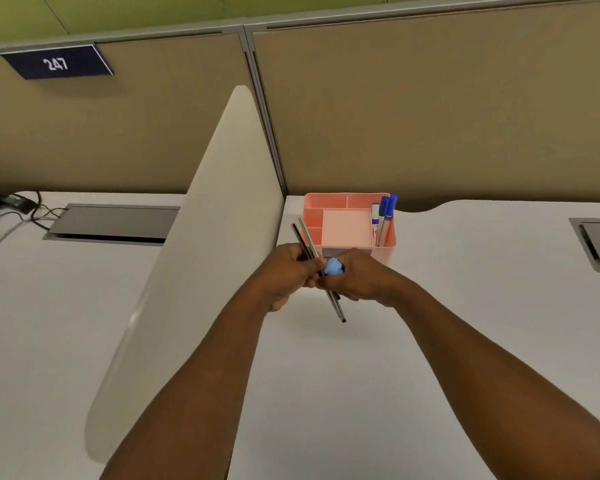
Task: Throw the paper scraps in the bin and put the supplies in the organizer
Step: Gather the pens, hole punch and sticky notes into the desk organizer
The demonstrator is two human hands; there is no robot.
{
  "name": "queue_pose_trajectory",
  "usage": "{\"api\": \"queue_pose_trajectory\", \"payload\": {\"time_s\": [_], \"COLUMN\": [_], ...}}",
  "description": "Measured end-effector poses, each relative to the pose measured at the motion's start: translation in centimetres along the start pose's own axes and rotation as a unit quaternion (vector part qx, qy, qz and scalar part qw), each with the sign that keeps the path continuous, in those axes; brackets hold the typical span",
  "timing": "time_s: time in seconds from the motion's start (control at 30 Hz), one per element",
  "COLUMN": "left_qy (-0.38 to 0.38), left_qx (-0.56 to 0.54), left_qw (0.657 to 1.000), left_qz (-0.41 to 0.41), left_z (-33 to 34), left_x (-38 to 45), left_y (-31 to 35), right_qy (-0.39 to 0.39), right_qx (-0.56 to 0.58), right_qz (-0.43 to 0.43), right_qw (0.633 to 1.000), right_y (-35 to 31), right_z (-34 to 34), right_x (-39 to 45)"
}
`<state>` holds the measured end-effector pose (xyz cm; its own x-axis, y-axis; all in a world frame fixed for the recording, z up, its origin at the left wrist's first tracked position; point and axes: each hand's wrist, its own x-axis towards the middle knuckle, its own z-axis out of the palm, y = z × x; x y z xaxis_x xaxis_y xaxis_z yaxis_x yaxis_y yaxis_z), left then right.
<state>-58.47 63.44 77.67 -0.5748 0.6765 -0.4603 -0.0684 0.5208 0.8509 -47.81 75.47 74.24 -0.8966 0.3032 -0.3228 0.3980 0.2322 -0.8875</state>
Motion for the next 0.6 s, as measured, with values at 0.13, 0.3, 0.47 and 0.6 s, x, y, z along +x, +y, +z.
{"api": "queue_pose_trajectory", "payload": {"time_s": [0.13,0.3,0.47,0.6], "left_qy": [0.079,0.222,0.248,0.229], "left_qx": [0.095,0.074,0.128,0.206], "left_qw": [0.990,0.965,0.953,0.947], "left_qz": [0.070,0.115,0.114,0.094], "left_z": [-0.4,-0.9,-0.7,0.2], "left_x": [2.1,5.1,8.4,9.6], "left_y": [1.0,2.0,0.7,-1.3], "right_qy": [0.042,0.190,0.203,0.254], "right_qx": [0.024,0.065,0.165,0.177], "right_qz": [-0.001,0.045,0.125,0.145], "right_qw": [0.999,0.979,0.957,0.940], "right_y": [-0.4,-0.9,0.4,2.2], "right_z": [-1.2,-2.9,-3.7,-3.2], "right_x": [2.6,5.8,7.2,6.5]}}
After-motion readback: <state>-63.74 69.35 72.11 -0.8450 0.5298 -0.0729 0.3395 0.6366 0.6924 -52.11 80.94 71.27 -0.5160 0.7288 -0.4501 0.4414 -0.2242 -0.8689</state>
